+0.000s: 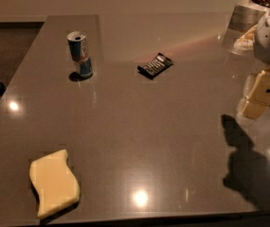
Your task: Move sponge near rxbar chocolate
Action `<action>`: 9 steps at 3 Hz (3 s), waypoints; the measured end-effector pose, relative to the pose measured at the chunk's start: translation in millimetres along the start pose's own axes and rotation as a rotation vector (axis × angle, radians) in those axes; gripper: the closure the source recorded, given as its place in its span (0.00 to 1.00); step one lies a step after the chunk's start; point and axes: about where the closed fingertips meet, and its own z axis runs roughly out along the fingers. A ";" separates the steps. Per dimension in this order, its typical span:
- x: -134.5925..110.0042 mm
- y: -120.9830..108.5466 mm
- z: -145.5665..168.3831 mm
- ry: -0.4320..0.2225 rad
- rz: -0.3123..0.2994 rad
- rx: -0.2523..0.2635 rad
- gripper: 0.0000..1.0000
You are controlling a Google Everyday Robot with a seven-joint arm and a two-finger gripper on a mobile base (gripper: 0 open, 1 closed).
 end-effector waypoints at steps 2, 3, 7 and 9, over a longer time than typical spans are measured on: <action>-25.4 26.5 0.5 -0.083 -0.065 -0.030 0.00; -67.4 65.9 8.5 -0.195 -0.168 -0.080 0.00; -250.4 182.8 75.5 -0.572 -0.302 -0.302 0.00; -283.6 219.2 125.2 -0.543 -0.346 -0.364 0.00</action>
Offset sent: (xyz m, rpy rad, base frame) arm -0.0479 0.0733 -0.0085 0.1584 0.0158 0.2145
